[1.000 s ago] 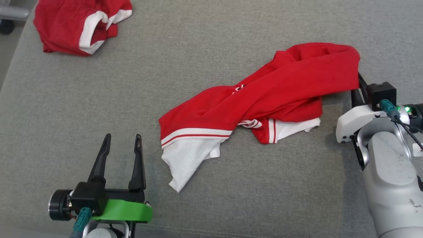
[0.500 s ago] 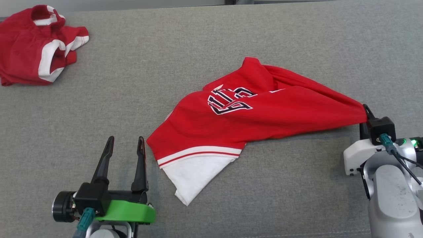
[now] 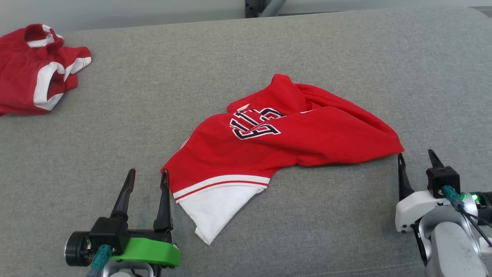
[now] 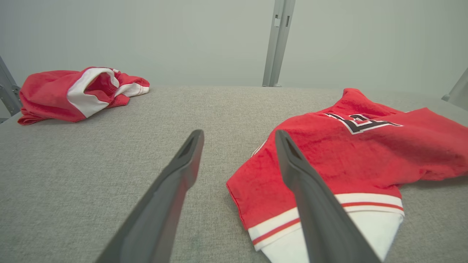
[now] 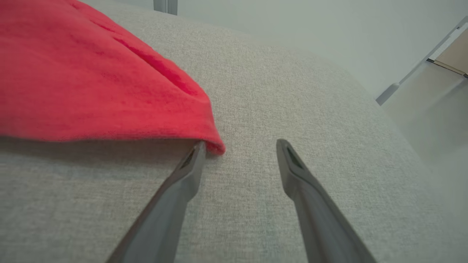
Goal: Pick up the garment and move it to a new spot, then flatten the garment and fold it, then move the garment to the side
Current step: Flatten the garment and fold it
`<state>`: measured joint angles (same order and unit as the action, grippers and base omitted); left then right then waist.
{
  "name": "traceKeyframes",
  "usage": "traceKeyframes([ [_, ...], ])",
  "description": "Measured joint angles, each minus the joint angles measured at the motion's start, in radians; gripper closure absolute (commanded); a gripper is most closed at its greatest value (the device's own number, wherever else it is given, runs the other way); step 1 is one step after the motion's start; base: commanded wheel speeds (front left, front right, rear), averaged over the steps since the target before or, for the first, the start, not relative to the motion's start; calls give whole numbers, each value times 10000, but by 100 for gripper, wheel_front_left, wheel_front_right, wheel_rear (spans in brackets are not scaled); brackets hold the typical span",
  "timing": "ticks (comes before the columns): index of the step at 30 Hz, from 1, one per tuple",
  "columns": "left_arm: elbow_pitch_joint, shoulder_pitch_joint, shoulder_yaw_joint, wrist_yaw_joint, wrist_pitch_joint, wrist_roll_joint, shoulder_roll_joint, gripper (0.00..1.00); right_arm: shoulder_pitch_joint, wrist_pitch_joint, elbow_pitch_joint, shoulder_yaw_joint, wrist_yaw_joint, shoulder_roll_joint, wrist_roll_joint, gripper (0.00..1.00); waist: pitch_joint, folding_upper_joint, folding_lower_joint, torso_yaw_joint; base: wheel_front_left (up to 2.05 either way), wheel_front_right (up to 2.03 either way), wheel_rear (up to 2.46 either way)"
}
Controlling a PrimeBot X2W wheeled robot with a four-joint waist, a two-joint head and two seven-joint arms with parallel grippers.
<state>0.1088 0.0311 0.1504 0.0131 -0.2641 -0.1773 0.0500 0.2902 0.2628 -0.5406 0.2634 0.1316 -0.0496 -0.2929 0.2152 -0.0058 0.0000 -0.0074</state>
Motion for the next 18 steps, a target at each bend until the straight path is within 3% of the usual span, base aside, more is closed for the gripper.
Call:
traceKeyframes([
  [6, 500, -63, -251, 48, 2, -82, 0, 0, -935, 0, 834, -476, 0, 4, 1110, 0, -128, 0, -1, -412, 0, 0, 0],
  [18, 2213, -7, -431, 280, 0, -715, -4, 0, -1280, 0, 3129, -25, 0, -6, 2054, 0, -341, 0, 0, -1034, 0, 0, 0],
])
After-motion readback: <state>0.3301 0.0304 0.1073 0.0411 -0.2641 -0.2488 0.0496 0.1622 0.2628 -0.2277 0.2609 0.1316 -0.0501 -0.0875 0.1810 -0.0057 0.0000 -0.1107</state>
